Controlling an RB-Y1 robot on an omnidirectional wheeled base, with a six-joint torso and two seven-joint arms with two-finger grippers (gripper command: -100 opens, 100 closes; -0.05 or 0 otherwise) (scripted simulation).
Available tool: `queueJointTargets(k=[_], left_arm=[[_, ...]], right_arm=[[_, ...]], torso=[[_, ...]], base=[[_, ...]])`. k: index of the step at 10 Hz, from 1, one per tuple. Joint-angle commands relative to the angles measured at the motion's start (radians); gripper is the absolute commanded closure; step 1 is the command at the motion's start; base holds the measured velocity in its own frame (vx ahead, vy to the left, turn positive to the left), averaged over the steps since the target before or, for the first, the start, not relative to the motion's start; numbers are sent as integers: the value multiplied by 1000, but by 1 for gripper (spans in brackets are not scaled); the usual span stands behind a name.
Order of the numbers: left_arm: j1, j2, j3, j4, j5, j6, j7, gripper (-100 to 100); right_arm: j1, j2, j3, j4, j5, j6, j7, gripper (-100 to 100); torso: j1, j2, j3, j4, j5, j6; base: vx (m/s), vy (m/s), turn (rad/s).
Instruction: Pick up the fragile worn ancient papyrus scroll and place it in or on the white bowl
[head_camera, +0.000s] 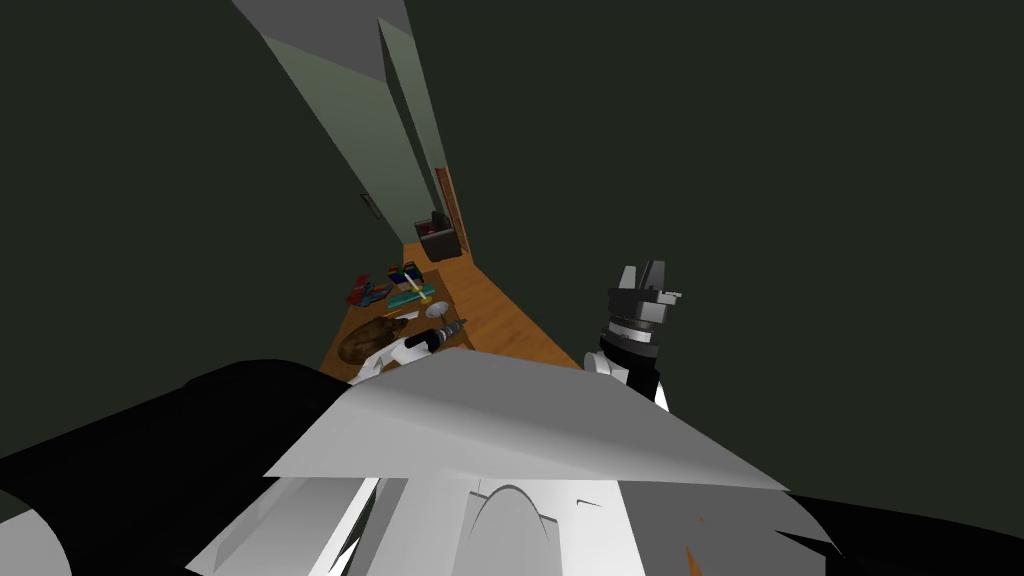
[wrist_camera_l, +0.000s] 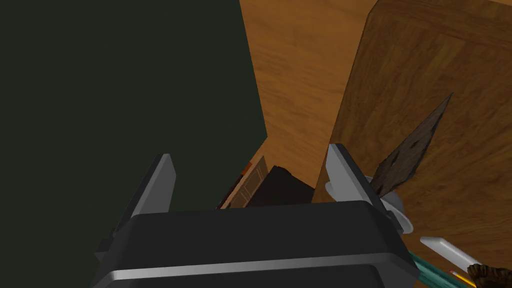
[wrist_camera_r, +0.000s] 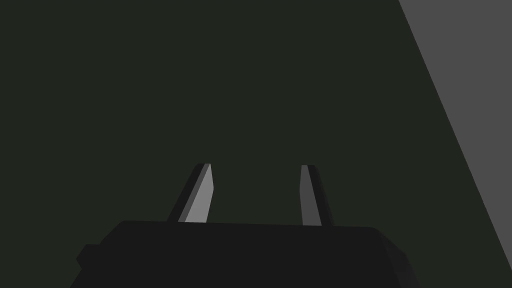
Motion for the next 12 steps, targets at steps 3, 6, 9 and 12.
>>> queueJointTargets(k=[3, 6, 9, 12], left_arm=[[17, 84, -20, 62, 71, 102, -16, -100], [30, 137, -34, 104, 112, 171, -27, -100], [41, 182, -47, 140, 149, 231, -37, -100], [50, 222, -57, 169, 179, 281, -45, -100]], right_arm=[[0, 0, 0, 0, 0, 0, 0, 0], [0, 0, 0, 0, 0, 0, 0, 0], [0, 0, 0, 0, 0, 0, 0, 0], [0, 0, 0, 0, 0, 0, 0, 0]], torso=[[0, 1, 1, 0, 0, 0], [1, 2, 1, 1, 0, 0], [1, -1, -1, 0, 0, 0], [0, 2, 1, 1, 0, 0]], base=[[74, -20, -82], [63, -4, -77], [93, -7, -80], [46, -6, -61]])
